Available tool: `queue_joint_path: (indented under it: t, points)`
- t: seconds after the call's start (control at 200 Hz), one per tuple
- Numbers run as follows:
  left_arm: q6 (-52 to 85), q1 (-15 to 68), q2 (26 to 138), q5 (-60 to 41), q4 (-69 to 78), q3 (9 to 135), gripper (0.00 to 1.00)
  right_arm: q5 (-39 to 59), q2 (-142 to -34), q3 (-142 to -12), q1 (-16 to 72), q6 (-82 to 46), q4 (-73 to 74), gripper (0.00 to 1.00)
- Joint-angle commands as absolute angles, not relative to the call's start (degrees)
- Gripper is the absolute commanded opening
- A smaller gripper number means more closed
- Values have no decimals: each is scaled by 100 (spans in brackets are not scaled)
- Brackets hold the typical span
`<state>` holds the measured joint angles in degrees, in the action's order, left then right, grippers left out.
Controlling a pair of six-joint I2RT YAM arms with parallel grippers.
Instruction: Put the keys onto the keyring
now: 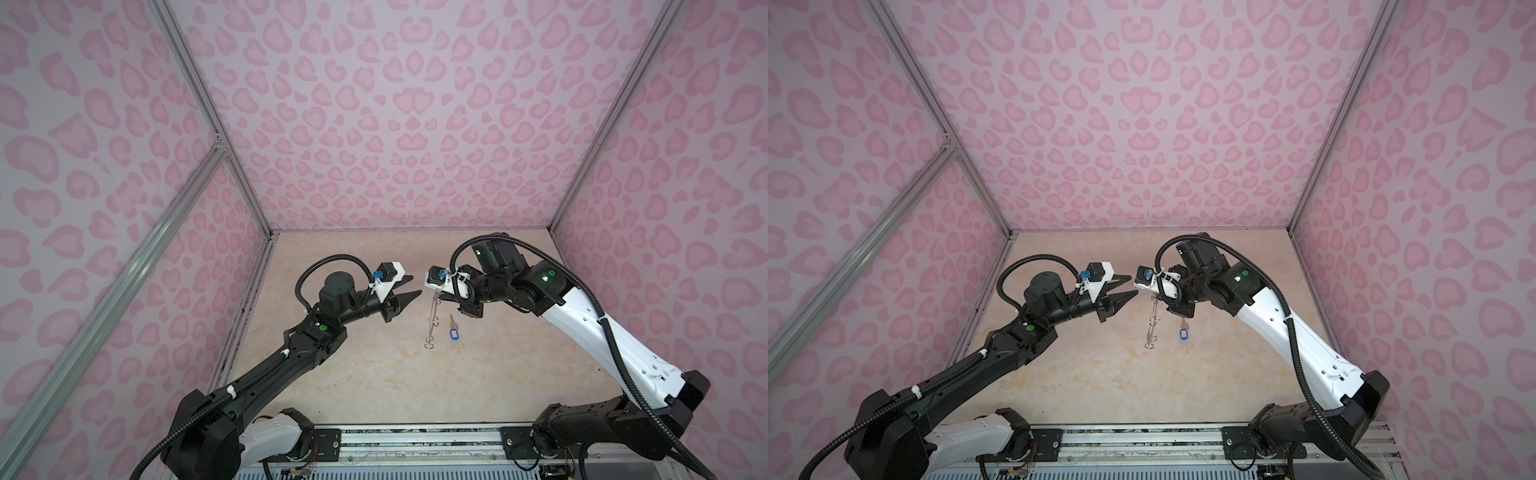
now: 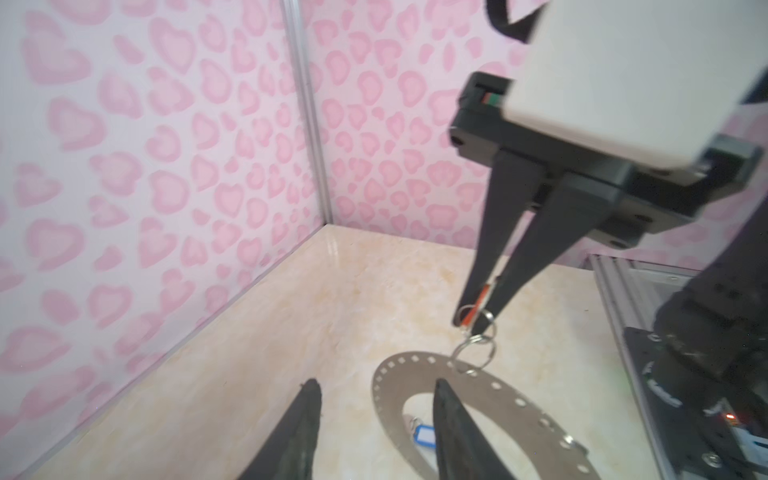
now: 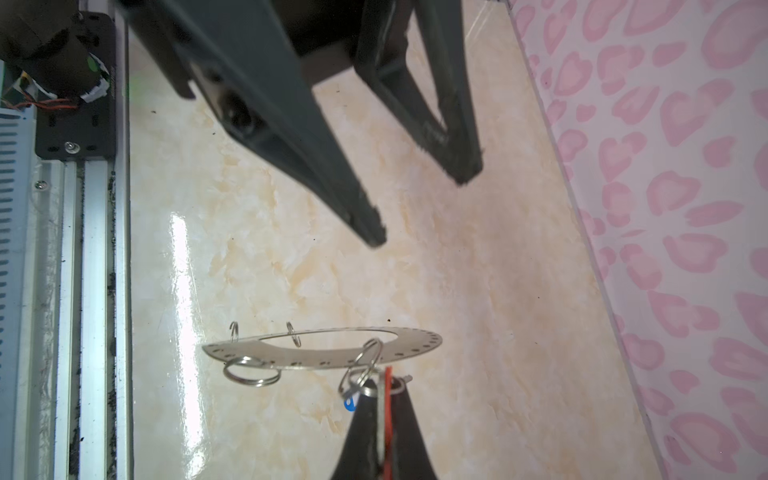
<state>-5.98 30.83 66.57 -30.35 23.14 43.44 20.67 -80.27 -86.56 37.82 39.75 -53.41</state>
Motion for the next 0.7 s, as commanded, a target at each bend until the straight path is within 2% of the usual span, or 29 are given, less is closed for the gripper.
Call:
queue_joint_path:
  t: [0.0,0.135,0.38,0.695]
  points:
    - [-428,2675,6339,-2616,2197,4103,47,2039,-8364,-8392,3821,4026,-4720,0]
    - [-338,2260,5940,-2109,1951,3897,48,2176,-9126,-8463,3982,4114,-4001,0]
    - [-210,2079,5458,-768,1351,3789,48,2519,-10722,-10304,4280,4967,-4190,0]
    - [-94,2061,5420,-362,861,3797,48,2639,-11162,-9075,3812,5628,-3720,0]
